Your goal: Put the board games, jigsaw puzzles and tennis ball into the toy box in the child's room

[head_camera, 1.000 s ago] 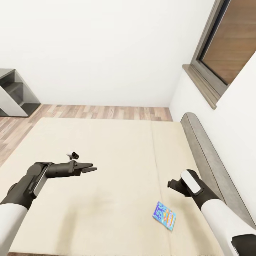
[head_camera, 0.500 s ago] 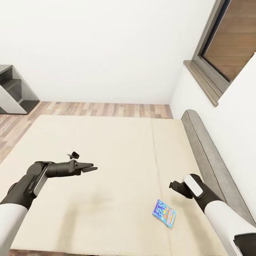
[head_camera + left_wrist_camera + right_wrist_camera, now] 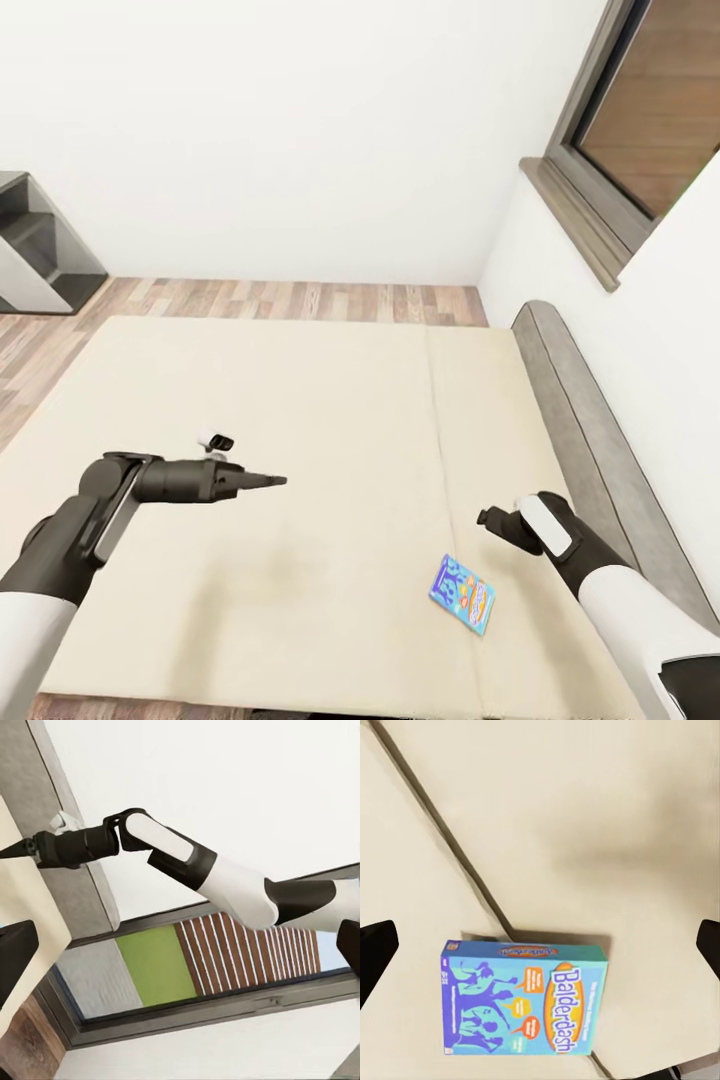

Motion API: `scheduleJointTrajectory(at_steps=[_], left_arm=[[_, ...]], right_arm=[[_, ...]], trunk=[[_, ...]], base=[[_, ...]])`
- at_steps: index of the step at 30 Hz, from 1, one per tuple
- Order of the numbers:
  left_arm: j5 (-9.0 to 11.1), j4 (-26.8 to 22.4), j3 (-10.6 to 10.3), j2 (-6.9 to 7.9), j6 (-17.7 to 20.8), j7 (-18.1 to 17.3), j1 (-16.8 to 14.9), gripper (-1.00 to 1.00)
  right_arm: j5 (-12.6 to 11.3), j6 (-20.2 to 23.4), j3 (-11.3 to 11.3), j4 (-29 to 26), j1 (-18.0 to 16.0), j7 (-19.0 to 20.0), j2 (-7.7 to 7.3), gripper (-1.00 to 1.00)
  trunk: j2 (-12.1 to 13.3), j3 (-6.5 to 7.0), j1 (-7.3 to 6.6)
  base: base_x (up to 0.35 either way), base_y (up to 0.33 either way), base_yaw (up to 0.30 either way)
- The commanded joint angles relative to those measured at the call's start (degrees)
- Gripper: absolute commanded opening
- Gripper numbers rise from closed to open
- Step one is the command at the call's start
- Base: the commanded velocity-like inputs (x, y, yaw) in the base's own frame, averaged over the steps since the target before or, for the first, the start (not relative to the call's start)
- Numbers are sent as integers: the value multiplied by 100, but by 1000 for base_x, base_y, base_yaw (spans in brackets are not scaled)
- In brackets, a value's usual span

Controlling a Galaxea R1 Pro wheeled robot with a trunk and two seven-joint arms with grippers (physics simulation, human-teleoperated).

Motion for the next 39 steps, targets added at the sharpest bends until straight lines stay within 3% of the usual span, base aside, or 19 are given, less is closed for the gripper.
scheduleJointTrajectory(at_steps=[1, 9, 18, 39], left_arm=[[3, -38, -17, 7, 64, -22, 10, 100], [12, -199, -35, 11, 73, -22, 64, 100], [14, -232, -33, 12, 75, -22, 72, 100], [14, -231, -33, 12, 75, -22, 73, 100]], right_arm=[[-56, -17, 44, -9, -4, -44, -9, 100], [-44, -100, 44, 0, -4, 245, -22, 100], [-46, -111, 44, 2, -4, 636, -175, 100], [-59, -73, 44, 7, -4, 713, -235, 100]], trunk=[[-10, -18, 3], [-10, -94, 3], [-10, -179, 3], [-10, -378, 3]], base=[[0, 0, 0], [0, 0, 0], [0, 0, 0], [0, 0, 0]])
